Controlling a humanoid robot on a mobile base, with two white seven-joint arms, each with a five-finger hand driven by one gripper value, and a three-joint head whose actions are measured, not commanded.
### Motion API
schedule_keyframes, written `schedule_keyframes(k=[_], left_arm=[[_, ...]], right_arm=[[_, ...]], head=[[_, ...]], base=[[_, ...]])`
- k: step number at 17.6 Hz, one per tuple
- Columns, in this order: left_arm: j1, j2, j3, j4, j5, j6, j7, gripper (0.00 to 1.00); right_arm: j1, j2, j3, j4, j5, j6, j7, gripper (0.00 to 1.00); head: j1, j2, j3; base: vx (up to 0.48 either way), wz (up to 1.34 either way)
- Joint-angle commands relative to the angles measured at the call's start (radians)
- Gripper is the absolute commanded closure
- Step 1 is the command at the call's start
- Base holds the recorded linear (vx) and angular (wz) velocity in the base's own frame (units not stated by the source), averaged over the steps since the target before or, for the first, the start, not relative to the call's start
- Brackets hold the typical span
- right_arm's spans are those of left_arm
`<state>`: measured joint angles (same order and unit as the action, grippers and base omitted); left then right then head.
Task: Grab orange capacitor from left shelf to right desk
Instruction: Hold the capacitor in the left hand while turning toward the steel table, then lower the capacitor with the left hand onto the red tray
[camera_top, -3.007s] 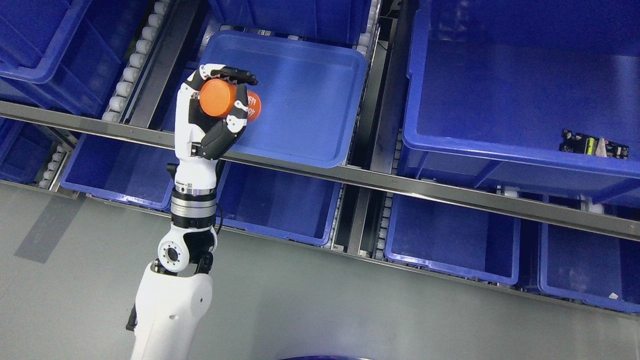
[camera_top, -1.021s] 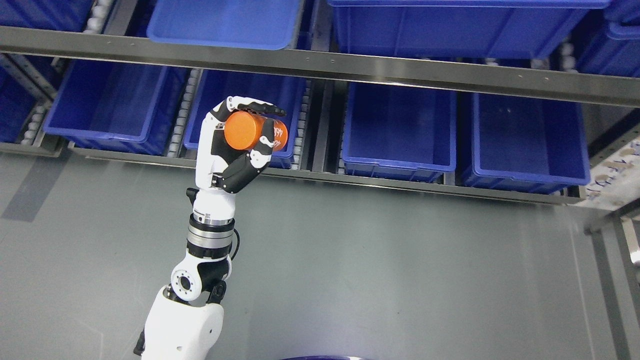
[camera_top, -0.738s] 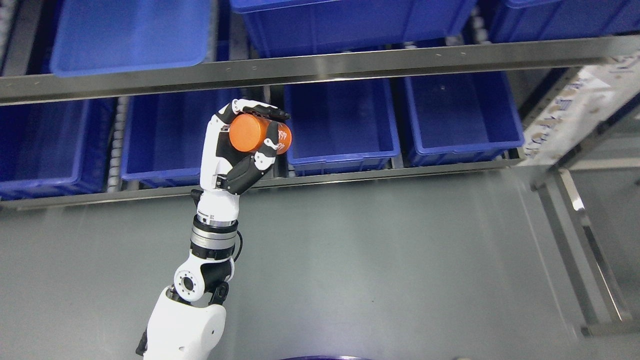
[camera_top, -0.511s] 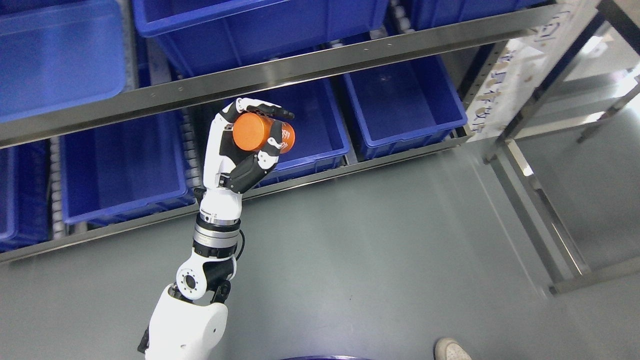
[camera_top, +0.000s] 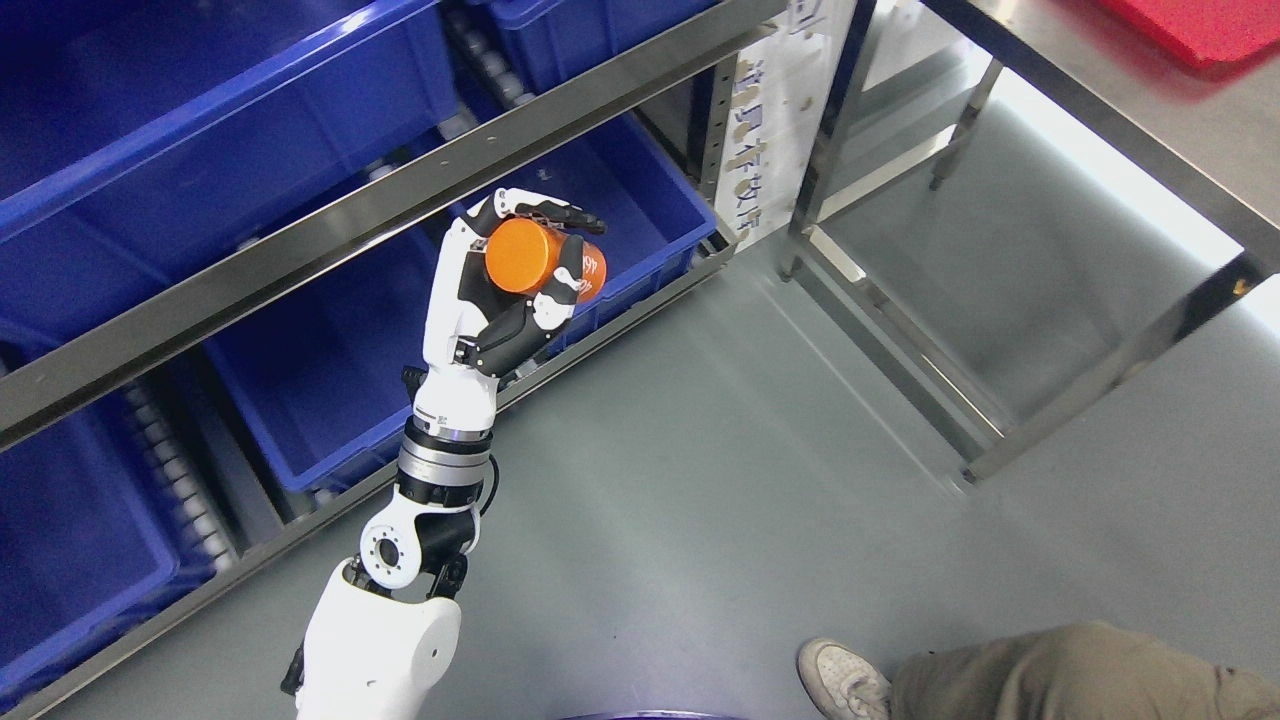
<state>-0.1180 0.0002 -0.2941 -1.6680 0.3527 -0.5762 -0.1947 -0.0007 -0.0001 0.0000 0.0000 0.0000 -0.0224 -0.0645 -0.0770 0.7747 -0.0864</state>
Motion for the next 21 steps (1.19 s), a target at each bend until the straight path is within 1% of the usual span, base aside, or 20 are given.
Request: schedule_keyframes(k=[1, 5, 8, 13, 16, 21], left_arm=[[-0.04, 0.023, -0.088, 0.004, 0.0, 0.016, 0.0, 0.97], [-0.094, 0.017, -0.095, 0.004, 0.0, 0.07, 0.0, 0.97], [-0.149, 0.017, -0.092, 0.004, 0.0, 0.087, 0.0, 0.97], [-0.239, 0.017, -0.1, 0.008, 0.0, 0.199, 0.0, 0.96], [-0.293, 0.017, -0.131, 0.02, 0.0, 0.228, 0.001, 0.96], [-0.436, 0.017, -0.144, 0.04, 0.0, 0.361, 0.003, 0.96]], right_arm=[[0.024, -0.017, -0.011, -0.017, 0.006, -0.001, 0.0, 0.0], [0.024, -0.017, -0.011, -0.017, 0.006, -0.001, 0.0, 0.0], [0.024, -0.017, -0.011, -0.017, 0.006, -0.001, 0.0, 0.0], [0.022, -0.017, -0.011, -0.017, 0.006, -0.001, 0.0, 0.0], [0.022, -0.017, -0.011, -0.017, 0.006, -0.001, 0.0, 0.0], [0.024, -0.017, -0.011, -0.017, 0.006, -0.001, 0.0, 0.0]], head=[[0.0, 0.0, 0.0], [0.0, 0.0, 0.0], [0.0, 0.0, 0.0], [0.0, 0.0, 0.0], [0.0, 0.0, 0.0], [0.0, 0.0, 0.0]], base=[[0.17, -0.6], [0.196, -0.55], [0.217, -0.46], [0.22, -0.38], [0.222, -0.28], [0.224, -0.23]])
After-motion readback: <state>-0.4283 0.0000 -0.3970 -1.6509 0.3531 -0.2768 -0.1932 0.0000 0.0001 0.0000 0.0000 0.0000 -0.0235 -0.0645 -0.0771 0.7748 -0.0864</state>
